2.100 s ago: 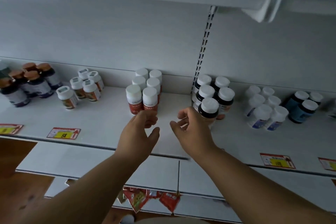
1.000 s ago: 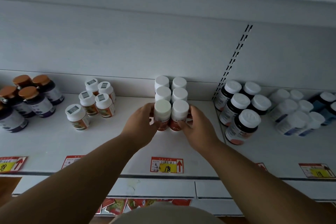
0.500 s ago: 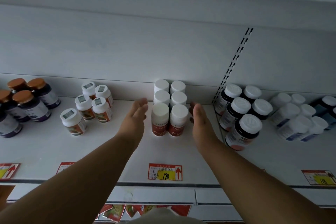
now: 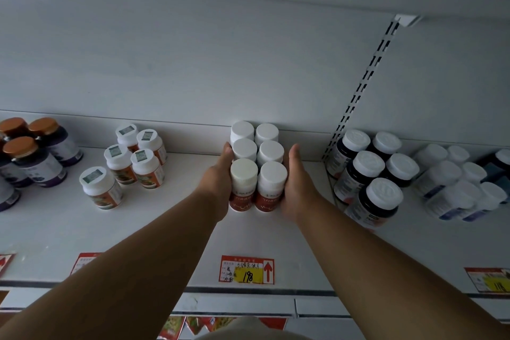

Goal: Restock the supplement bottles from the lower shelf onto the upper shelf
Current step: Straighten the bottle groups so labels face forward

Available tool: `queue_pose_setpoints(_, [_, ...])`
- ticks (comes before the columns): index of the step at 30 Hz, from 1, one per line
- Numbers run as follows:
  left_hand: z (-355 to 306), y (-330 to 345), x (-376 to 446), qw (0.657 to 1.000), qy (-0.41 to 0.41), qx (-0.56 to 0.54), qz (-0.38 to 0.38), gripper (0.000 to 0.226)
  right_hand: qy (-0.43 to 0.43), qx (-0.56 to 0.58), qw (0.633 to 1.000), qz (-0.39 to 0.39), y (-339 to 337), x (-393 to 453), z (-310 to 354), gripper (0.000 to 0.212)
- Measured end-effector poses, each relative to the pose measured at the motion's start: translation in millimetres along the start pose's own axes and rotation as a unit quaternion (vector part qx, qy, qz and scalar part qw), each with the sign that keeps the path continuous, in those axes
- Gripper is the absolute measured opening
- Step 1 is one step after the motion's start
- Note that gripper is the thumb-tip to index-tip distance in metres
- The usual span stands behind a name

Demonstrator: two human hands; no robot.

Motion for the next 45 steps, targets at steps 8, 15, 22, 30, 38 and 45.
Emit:
queue_pose_setpoints(8, [-1.6, -1.7, -2.9, 1.0, -0.006, -0.003, -0.014, 0.046, -0.002, -0.012, 1.0, -0.016, -4.1, 7.4, -1.6, 0.073])
queue_pose_setpoints(15, [-3.8, -30.4, -18.8, 0.985, 0.049, 0.139, -0.084, 0.045, -0.055, -0.133, 0.984, -0.102, -23.8, -18.3, 8.4, 0.052])
queue_pose_setpoints(22, [5.4, -41.8, -55.9, 0.894, 0.159, 0.405, -0.109, 0.051, -0.193, -0.464, 0.856, -0.12, -37.4, -68.9, 6.2, 0.031])
queue_pose_setpoints(30, [2.8, -30.8, -56.9, 0.861, 0.191, 0.457, -0.12, 0.052, -0.24, -0.52, 0.815, -0.091, -24.1, -76.4, 7.1, 0.039])
queue_pose_setpoints(38, [-0.4, -28.3, -54.1, 0.85, 0.194, 0.477, -0.108, 0.05, -0.219, -0.528, 0.814, -0.109, -20.5, -77.6, 6.9, 0.037])
queue_pose_setpoints(45, [4.0, -37.8, -65.3, 0.862, 0.187, 0.458, -0.112, 0.061, -0.197, -0.524, 0.815, -0.153, -19.5, -90.1, 2.6, 0.047])
Point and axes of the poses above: each hand's wrist, its own x-axis towards the middle knuckle, its own y-axis out of the palm, z = x × y, the point moved 6 cm from there along x, towards the middle knuckle, and after that the axes turned 3 degrees about -y, right-handed, at the moved point
